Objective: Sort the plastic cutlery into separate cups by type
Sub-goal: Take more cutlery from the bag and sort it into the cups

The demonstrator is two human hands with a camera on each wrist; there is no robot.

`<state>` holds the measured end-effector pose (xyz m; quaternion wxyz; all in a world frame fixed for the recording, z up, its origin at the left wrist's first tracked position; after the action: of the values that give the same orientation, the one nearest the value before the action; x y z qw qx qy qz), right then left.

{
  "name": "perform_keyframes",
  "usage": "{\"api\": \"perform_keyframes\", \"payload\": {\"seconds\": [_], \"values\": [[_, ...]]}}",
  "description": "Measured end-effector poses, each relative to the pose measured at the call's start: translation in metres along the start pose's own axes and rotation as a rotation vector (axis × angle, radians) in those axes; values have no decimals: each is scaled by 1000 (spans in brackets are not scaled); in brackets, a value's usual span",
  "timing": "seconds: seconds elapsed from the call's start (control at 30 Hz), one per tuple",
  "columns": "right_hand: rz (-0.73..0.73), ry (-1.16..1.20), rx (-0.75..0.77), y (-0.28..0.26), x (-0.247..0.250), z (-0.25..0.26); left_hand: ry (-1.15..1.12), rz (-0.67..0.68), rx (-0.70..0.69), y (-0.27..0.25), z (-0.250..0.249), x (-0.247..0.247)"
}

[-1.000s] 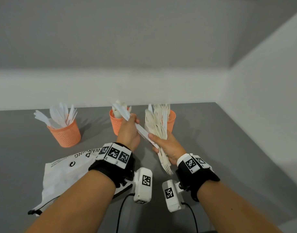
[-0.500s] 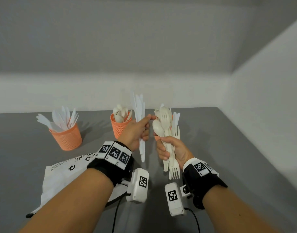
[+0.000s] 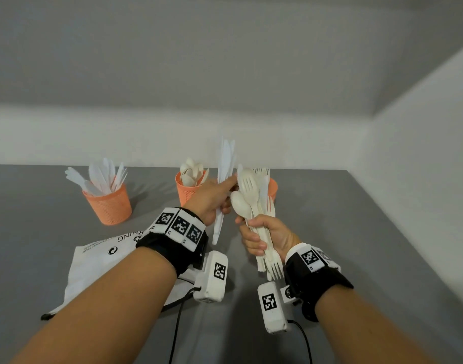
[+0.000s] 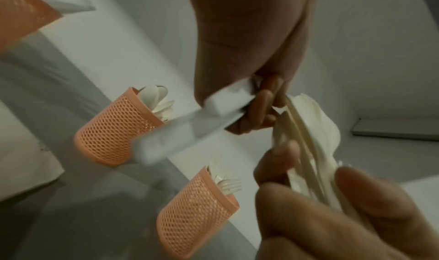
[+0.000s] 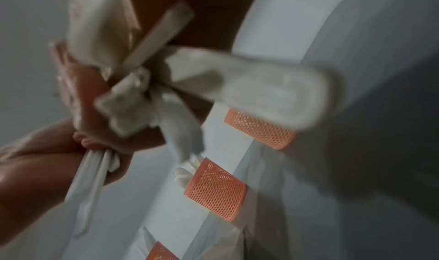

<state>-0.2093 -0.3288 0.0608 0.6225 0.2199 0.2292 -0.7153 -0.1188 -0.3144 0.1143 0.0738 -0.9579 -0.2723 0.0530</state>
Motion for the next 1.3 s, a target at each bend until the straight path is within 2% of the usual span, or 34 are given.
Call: {"api": "perform_keyframes", "payload": {"seconds": [0.1,0.27,0.33,0.43,0.63,0.7,0.8,0.9,1.03,1.1,1.2,1.3], "values": [[14,-14,-9,1,-7,2,23,113,-14,0,-6,0],[111,6,32,9,-19,21,-197,427,16,-1,-22,-10],[145,54,47,16,-25,26,-176,483,15,1,-31,-7],[99,16,40,32,-27,27,-50,389,-27,7,-42,15],[-146,-192,63,61,-27,25,365,-40,-242,15,-74,68],[-234,-227,67,67,-25,25,360,-176,-275,18,-80,88],[-280,-278,82,75,-27,20,243,-305,-284,19,-85,123],[-306,-331,103,86,-30,15,74,-284,-271,23,-82,145],[-288,-400,73,107,-46,13,23,-63,-258,26,-67,135],[-273,-424,43,114,-51,10,-49,-35,-237,28,-67,143],[-275,-499,0,116,-51,5,-151,-169,-281,34,-85,192],[-369,-579,30,118,-43,12,-168,-340,-398,31,-103,253]]}}
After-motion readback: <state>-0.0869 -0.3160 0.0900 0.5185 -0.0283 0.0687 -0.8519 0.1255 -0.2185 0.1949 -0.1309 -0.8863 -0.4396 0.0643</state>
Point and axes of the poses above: each hand's wrist, its own y-axis towards the middle knuckle, its own x-axis out of the back of the hand, z = x × y, the point moved 8 cm from there along y, towards the middle knuckle
